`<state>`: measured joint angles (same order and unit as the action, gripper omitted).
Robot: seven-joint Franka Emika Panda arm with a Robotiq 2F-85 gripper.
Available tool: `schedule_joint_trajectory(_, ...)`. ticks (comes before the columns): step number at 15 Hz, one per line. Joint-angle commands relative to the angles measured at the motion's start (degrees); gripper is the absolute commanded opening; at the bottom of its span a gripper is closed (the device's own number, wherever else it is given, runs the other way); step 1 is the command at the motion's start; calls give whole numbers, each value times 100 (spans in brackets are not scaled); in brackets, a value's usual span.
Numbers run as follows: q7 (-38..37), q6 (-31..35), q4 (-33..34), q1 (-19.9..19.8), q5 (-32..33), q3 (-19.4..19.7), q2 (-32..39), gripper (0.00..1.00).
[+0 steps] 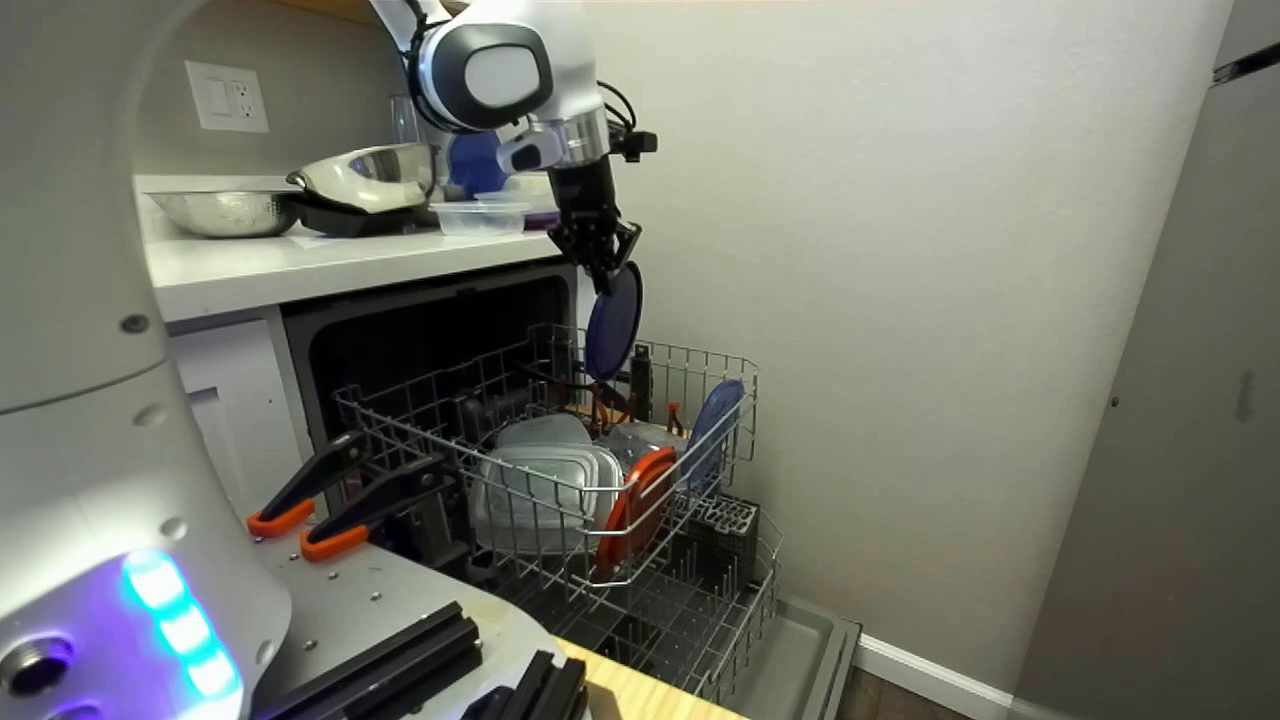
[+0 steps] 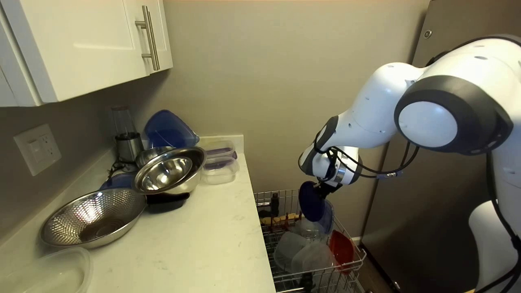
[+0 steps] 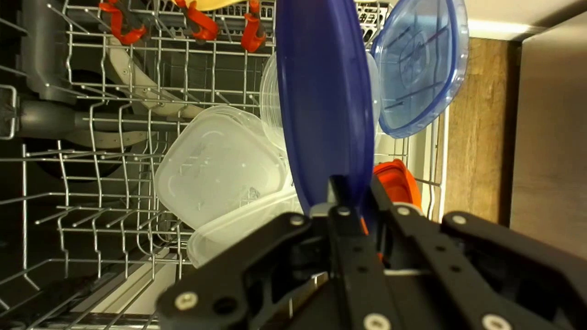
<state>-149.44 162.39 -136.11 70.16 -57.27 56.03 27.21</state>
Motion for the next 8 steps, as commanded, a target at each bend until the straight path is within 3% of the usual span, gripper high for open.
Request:
schedule_joint_trajectory(1,0,-475,304,417,-472,436,622,3)
schedule_joint_trajectory(8,0,-1351,959,636,-846,665,1421,3)
